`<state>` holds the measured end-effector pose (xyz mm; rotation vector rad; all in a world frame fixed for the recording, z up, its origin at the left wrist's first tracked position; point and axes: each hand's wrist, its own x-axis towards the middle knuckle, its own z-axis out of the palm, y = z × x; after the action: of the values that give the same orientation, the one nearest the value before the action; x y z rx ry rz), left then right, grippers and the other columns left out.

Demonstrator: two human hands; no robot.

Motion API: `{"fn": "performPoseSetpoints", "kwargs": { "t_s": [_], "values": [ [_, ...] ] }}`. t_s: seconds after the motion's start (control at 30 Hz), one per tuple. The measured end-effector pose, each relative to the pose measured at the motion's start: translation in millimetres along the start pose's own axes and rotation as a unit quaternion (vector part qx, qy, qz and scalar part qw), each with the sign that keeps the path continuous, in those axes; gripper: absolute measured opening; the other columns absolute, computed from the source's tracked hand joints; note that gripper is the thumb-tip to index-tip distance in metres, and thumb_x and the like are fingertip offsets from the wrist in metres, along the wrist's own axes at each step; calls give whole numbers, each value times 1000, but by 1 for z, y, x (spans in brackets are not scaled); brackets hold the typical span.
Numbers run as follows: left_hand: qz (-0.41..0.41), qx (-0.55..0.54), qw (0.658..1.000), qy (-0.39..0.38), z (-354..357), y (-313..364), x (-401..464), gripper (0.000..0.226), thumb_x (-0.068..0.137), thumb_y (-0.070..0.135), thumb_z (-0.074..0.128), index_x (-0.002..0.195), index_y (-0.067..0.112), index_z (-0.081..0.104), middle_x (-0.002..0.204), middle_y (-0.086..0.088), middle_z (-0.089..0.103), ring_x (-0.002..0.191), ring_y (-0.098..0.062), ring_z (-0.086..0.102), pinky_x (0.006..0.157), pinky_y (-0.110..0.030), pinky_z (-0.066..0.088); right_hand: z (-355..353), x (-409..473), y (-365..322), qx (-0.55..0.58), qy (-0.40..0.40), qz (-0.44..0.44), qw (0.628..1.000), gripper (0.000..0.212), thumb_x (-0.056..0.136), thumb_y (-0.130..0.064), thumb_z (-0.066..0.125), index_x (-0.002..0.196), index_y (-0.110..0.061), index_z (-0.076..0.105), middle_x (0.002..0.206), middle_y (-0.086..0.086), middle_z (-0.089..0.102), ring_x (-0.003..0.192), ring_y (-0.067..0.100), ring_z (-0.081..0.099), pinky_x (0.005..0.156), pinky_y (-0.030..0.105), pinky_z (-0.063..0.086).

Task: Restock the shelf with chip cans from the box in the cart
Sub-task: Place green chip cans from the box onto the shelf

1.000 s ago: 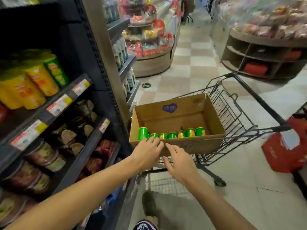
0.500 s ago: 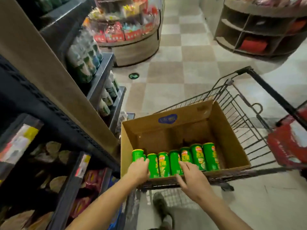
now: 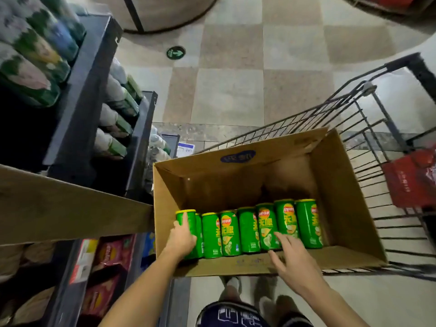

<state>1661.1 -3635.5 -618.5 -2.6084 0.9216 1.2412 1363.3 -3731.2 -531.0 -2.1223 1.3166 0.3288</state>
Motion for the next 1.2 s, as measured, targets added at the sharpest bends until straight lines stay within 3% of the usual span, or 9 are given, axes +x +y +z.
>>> {"fn": "performPoseSetpoints", "kwargs": {
  "t_s": [0.17, 0.33, 0.43, 0.57, 0.73, 0.93, 1.07, 1.2],
  "values": [
    [-57, -66, 995, 45, 18, 16, 8, 109, 88, 34, 70, 154, 15, -16, 144, -21, 32, 119, -39, 55, 99, -47, 45, -18, 16, 39, 22, -22, 38, 999, 61, 101, -48, 44, 155, -26, 24, 154, -5, 36, 142, 11, 33, 113, 30, 33],
    [-106, -179, 973, 103, 23, 34, 21, 118, 79, 23, 81, 155, 25, -10, 142, -21, 39, 120, -47, 52, 99, -56, 42, -37, 50, 76, 14, -27, 76, 997, 65, 99, -42, 53, 154, -19, 25, 152, 1, 39, 139, 17, 39, 110, 37, 40],
    [-114, -169, 976, 76, 22, 40, 32, 135, 69, 26, 88, 152, 33, -18, 132, -23, 51, 117, -43, 55, 98, -55, 42, -40, 76, 98, 17, -13, 103, 994, 71, 96, -36, 58, 154, -16, 22, 144, 9, 43, 127, 25, 48, 99, 39, 47],
    [-95, -103, 990, 27, 20, 48, 40, 137, 69, 33, 88, 151, 33, -22, 126, -22, 58, 110, -39, 60, 93, -50, 46, -40, 103, 122, 2, -54, 143, 988, 87, 94, -44, 60, 157, -23, 4, 146, 11, 38, 124, 31, 52, 96, 45, 48],
    [-112, -126, 985, 25, 22, 66, 26, 136, 63, 41, 90, 150, 40, -15, 129, -22, 54, 109, -41, 59, 93, -53, 48, -23, 122, 135, -29, -104, 132, 985, 108, 87, -58, 64, 156, -25, -11, 150, 15, 34, 124, 33, 53, 93, 45, 49],
    [-71, -190, 979, 2, 36, 112, -20, 132, 66, 38, 89, 152, 36, -12, 151, -18, 38, 128, -34, 48, 104, -49, 41, -10, 137, 138, 10, -124, 175, 977, 131, 72, -66, 73, 156, -12, -13, 157, 19, 26, 132, 37, 46, 98, 47, 47],
    [-66, -221, 972, 31, 36, 128, -38, 130, 65, 36, 89, 153, 34, -7, 158, -14, 26, 140, -33, 36, 113, -53, 32, -13, 139, 141, 18, -119, 190, 974, 129, 70, -62, 78, 156, -12, -4, 153, 17, 35, 129, 36, 49, 96, 48, 48],
    [-53, -218, 974, 19, 30, 146, -51, 133, 64, 37, 90, 152, 37, -10, 159, -16, 24, 142, -32, 32, 114, -51, 30, -21, 136, 139, 37, -114, 192, 974, 122, 77, -51, 79, 157, -17, -7, 151, 18, 39, 128, 36, 51, 98, 48, 47]
  ]
}}
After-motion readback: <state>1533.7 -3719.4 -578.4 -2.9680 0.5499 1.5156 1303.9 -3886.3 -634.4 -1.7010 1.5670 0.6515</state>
